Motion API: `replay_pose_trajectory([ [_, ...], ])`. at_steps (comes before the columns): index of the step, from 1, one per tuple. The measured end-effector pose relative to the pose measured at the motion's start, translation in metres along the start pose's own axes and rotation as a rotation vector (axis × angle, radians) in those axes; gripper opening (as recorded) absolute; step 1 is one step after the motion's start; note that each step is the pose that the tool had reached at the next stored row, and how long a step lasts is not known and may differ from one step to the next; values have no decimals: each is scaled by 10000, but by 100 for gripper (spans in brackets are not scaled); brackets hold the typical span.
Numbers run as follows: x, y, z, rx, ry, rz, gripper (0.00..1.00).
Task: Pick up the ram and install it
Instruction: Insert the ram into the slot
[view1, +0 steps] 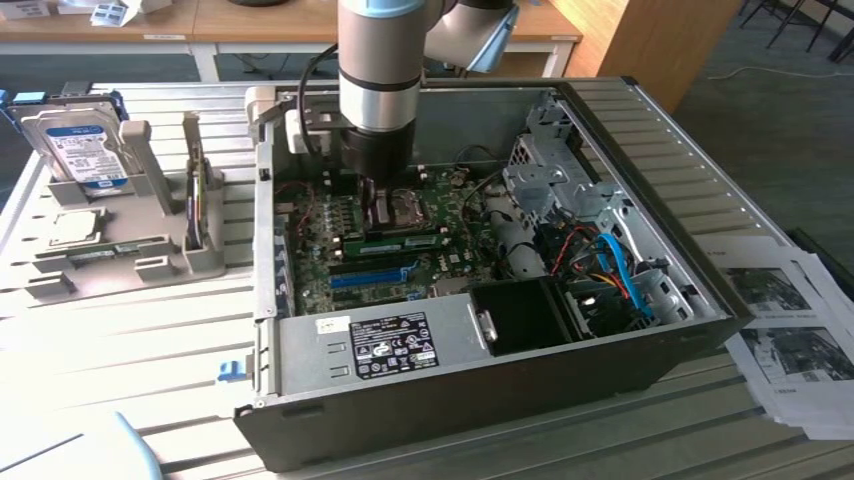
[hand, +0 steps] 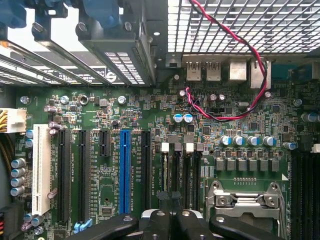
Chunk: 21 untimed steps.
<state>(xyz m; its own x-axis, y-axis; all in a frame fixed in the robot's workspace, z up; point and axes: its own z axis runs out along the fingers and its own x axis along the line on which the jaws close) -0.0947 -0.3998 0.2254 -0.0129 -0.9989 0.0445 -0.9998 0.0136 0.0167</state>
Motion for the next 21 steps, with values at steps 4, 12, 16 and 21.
replay_pose_trajectory([
  [4,0,0,5,0,-3,0,9],
  [12,0,0,9,0,-5,0,9],
  [16,0,0,13,-1,-8,0,9],
  [21,0,0,18,-1,-14,0,9],
])
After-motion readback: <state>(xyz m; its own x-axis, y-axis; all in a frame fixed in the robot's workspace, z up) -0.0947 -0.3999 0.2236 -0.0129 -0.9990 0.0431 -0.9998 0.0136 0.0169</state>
